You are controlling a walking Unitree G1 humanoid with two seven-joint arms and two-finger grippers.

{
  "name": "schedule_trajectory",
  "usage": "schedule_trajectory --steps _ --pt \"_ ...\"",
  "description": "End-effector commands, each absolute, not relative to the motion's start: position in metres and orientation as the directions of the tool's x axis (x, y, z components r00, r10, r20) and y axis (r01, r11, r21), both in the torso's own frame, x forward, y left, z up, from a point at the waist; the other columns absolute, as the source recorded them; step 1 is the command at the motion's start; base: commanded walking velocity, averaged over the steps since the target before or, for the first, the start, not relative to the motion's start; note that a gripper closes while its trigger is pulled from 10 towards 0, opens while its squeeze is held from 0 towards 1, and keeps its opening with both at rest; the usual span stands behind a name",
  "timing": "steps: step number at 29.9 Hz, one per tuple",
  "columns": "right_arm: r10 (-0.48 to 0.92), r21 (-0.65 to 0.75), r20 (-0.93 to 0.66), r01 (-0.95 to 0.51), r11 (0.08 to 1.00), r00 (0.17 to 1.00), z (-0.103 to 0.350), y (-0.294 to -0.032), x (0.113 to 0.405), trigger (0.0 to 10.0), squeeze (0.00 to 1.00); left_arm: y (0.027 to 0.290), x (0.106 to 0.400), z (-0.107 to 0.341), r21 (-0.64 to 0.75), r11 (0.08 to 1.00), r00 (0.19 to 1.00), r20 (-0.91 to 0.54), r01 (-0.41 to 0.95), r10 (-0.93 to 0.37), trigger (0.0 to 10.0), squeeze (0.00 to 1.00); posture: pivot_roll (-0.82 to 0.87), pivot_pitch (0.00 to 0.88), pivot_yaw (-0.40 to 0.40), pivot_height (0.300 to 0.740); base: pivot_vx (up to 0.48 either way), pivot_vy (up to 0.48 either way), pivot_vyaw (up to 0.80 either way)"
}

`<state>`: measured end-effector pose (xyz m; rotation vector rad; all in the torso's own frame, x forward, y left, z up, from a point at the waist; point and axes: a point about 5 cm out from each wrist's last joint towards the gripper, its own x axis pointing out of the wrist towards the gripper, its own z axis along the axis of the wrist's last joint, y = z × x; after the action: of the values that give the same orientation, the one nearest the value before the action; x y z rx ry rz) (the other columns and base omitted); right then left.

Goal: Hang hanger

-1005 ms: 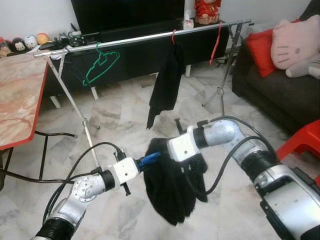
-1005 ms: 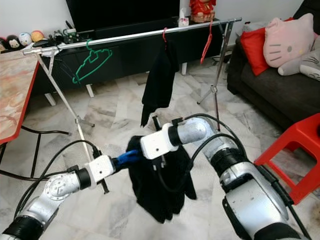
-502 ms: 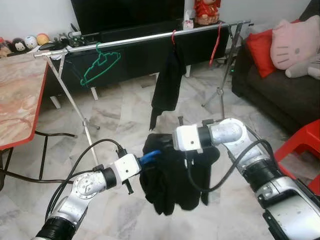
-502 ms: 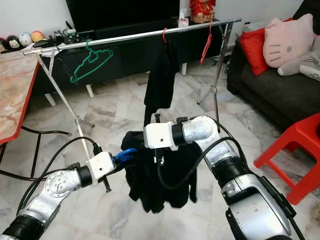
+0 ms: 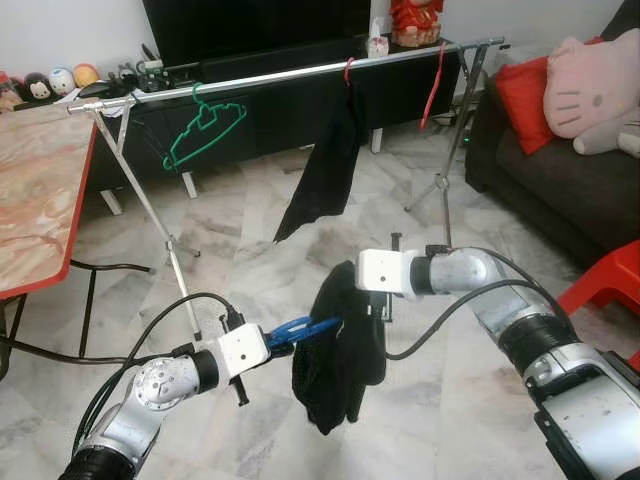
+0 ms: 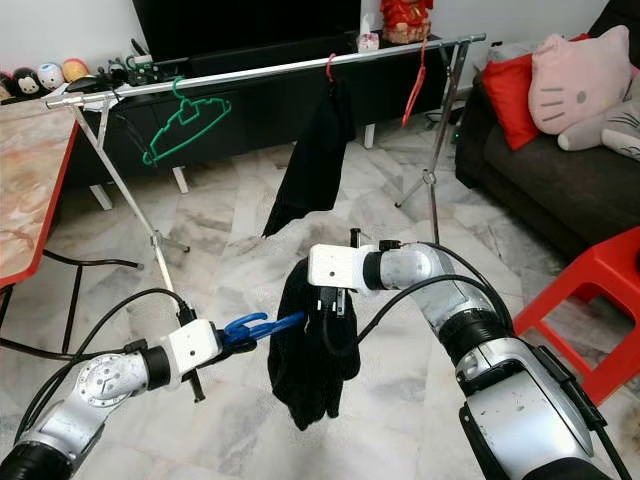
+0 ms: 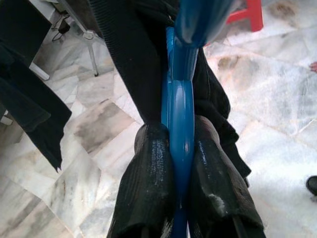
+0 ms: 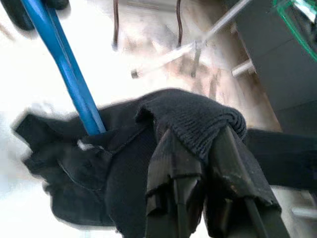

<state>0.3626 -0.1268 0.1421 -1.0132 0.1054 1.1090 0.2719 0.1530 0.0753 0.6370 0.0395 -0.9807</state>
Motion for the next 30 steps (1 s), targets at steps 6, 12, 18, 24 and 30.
schedule_trajectory --steps 6,12,18,24,30 --pt "0.595 -0.659 -0.6 -0.752 0.012 0.535 0.13 -0.139 0.365 10.0 0.0 0.162 0.268 0.085 0.469 0.413 0.576 -0.284 0.78 -0.766 10.0 0.0 -0.11 0.0 0.035 0.74 0.0 0.0 0.0" --pt "0.593 -0.656 -0.611 -0.755 -0.009 0.525 0.124 -0.14 0.362 10.0 0.0 0.165 0.264 0.087 0.461 0.405 0.563 -0.282 0.79 -0.777 10.0 0.0 -0.11 0.0 0.035 0.74 0.0 0.0 0.0" --pt "0.635 -0.628 -0.631 -0.774 -0.082 0.445 0.117 -0.135 0.353 10.0 0.0 0.158 0.259 0.096 0.449 0.362 0.51 -0.269 0.817 -0.817 10.0 0.0 -0.11 0.0 0.032 0.74 0.0 0.0 0.0" --pt "0.666 -0.615 -0.62 -0.784 -0.085 0.415 0.118 -0.13 0.352 10.0 0.0 0.156 0.261 0.098 0.453 0.359 0.508 -0.267 0.816 -0.819 10.0 0.0 -0.11 0.0 0.031 0.74 0.0 0.0 0.0" --pt "0.71 -0.615 -0.571 -0.788 -0.037 0.412 0.126 -0.122 0.354 10.0 0.0 0.151 0.271 0.101 0.455 0.451 0.583 -0.204 0.768 -0.786 10.0 0.0 -0.11 0.0 0.031 0.74 0.0 0.0 0.0"
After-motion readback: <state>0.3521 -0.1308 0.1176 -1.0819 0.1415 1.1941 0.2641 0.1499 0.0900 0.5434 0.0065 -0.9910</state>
